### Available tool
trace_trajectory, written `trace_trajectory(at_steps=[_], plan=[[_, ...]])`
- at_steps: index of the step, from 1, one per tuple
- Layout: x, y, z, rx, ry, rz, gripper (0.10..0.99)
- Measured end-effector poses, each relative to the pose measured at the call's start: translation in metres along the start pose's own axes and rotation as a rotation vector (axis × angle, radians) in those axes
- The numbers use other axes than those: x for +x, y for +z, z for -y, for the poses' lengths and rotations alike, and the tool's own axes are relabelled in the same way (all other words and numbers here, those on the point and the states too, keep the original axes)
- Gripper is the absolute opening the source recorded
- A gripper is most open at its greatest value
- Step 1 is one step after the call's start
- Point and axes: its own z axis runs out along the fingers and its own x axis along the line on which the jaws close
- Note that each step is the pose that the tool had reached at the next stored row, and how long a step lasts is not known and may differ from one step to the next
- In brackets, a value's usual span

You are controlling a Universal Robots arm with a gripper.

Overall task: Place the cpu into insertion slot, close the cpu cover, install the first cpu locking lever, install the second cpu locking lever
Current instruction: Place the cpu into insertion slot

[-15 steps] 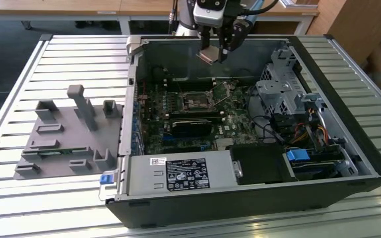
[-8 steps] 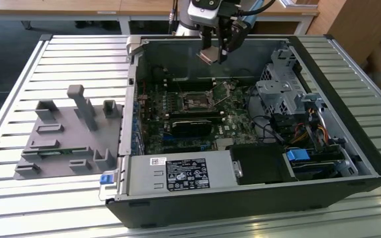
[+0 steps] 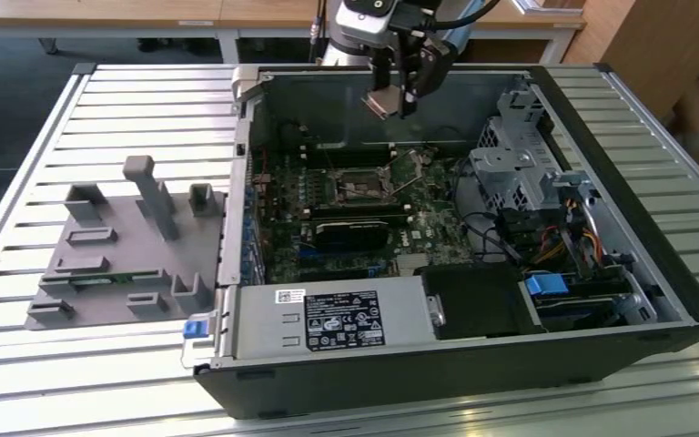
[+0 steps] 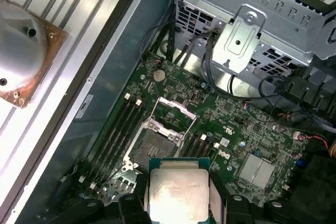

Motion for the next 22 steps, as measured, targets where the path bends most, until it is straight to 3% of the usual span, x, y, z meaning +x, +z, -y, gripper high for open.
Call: trace_trajectory(at_steps=[11,22], plan=[[0.0001,0.0018,0.0001,-0.002,0.147,0.0128,0.541],[0.0000,0.0054,0.0004,-0.003,0.198,0.0171,0.541]])
